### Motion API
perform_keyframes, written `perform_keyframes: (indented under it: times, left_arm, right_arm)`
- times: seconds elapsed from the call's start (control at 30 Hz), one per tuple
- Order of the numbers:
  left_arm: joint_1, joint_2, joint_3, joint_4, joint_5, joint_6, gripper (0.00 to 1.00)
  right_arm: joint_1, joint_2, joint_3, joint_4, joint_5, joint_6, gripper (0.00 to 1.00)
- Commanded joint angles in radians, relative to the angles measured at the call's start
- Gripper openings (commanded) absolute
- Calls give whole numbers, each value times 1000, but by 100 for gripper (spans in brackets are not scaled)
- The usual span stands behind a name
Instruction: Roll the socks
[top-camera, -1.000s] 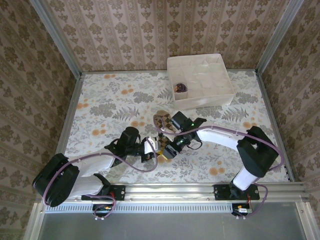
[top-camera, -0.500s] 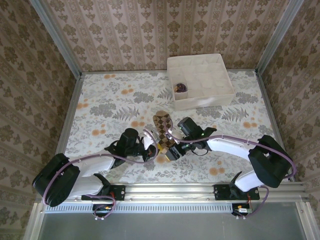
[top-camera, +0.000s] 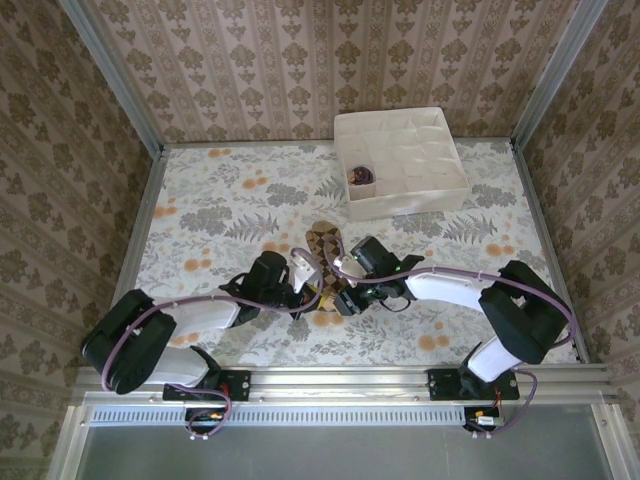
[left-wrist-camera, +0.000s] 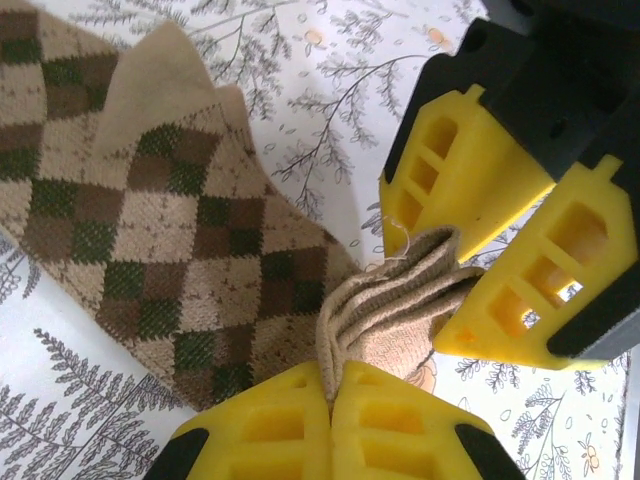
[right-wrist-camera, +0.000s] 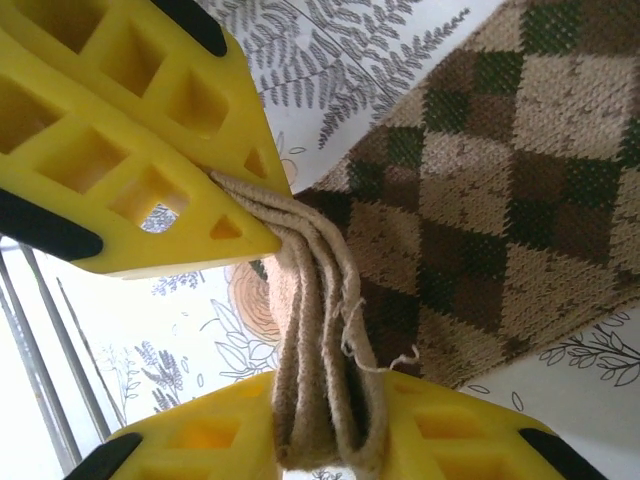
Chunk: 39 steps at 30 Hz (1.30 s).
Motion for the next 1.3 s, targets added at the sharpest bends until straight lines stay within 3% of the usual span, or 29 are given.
perform_keyframes:
  times: [0.0, 0.53, 0.6, 0.8, 0.9, 1.03, 1.13, 1.27]
  left_arm:
    - [17, 34, 35, -49, -4, -45, 0]
    - [41, 185, 154, -209, -5, -43, 0]
    - [41, 173, 163, -240, -18, -23, 4]
    - [38, -29, 156, -314, -37, 184, 17]
    - [36, -176, 98, -259, 18, 335, 30]
    - [1, -337, -33, -133, 50, 564, 37]
    - [-68, -373, -108, -71, -30, 698, 37]
    - [-145, -311, -122, -34, -150, 764, 36]
  right_arm:
    - [-5, 26, 36, 3, 40, 31, 27]
    - [-2, 207, 157, -233, 295, 169, 24]
    - [-2, 217, 158, -252, 314, 180, 24]
    - [0, 238, 158, -269, 326, 180, 24]
    - [-2, 251, 166, -271, 319, 179, 24]
    - [-7, 264, 177, -278, 309, 173, 24]
    - [-15, 276, 188, -296, 289, 155, 24]
    - [-34, 302, 203, -329, 260, 136, 24]
